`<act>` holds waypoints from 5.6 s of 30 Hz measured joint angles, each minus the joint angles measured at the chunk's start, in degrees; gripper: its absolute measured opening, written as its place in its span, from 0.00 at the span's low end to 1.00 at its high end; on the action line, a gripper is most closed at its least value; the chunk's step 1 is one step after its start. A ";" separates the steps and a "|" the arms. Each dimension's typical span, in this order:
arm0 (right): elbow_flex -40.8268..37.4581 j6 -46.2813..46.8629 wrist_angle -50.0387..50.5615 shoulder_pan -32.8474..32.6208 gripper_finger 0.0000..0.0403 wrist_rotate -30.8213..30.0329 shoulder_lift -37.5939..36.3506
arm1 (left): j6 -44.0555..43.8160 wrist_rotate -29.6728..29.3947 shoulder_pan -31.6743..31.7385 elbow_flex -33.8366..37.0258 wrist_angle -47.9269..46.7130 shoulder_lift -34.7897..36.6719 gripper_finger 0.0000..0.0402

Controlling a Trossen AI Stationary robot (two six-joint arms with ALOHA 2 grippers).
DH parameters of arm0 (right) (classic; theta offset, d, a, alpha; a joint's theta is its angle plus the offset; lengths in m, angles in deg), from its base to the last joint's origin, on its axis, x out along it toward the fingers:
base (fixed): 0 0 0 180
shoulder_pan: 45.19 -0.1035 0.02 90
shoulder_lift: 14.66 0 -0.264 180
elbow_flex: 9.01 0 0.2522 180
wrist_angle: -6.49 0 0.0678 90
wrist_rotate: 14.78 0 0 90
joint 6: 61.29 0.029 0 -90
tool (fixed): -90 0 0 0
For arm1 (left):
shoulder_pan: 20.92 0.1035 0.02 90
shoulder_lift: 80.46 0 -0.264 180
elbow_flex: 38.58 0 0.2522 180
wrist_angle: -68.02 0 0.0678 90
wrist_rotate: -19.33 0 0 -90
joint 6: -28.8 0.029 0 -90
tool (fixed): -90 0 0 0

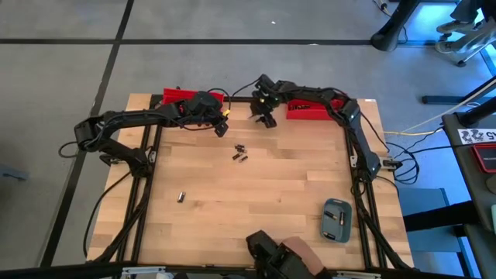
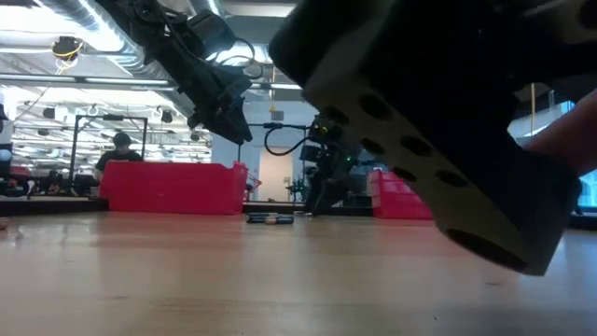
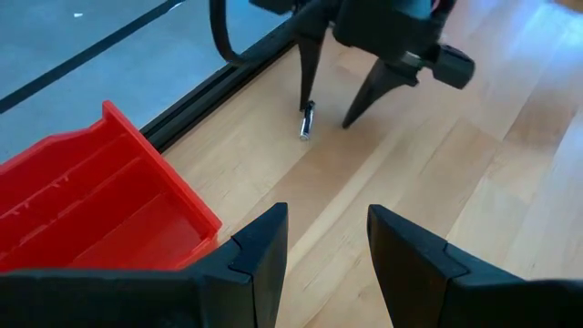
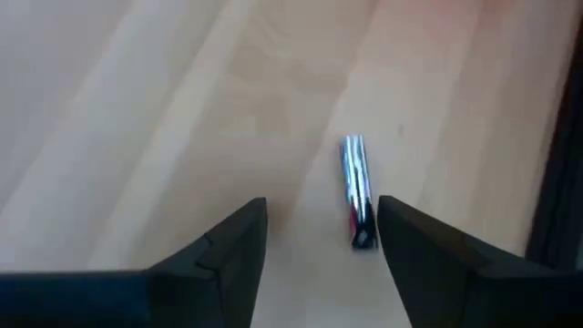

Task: Sort batteries
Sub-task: Put the small silver battery into the left red bin

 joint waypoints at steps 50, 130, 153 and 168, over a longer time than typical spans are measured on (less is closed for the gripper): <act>1.14 20.11 28.79 -6.79 0.30 -4.01 -1.00 | -1.73 0.01 -1.54 -0.02 -0.50 0.00 0.36; -47.05 55.74 -70.28 -16.51 0.03 -5.37 -33.88 | 9.84 12.26 -5.96 22.76 69.46 -3.06 0.51; -46.99 56.24 -71.53 -16.54 0.05 -4.06 -33.90 | 8.24 13.20 -8.00 18.05 70.03 -7.28 0.21; -46.34 57.68 -67.22 -13.72 0.28 -7.47 -33.95 | 11.42 6.92 -7.00 9.68 43.01 -3.92 0.05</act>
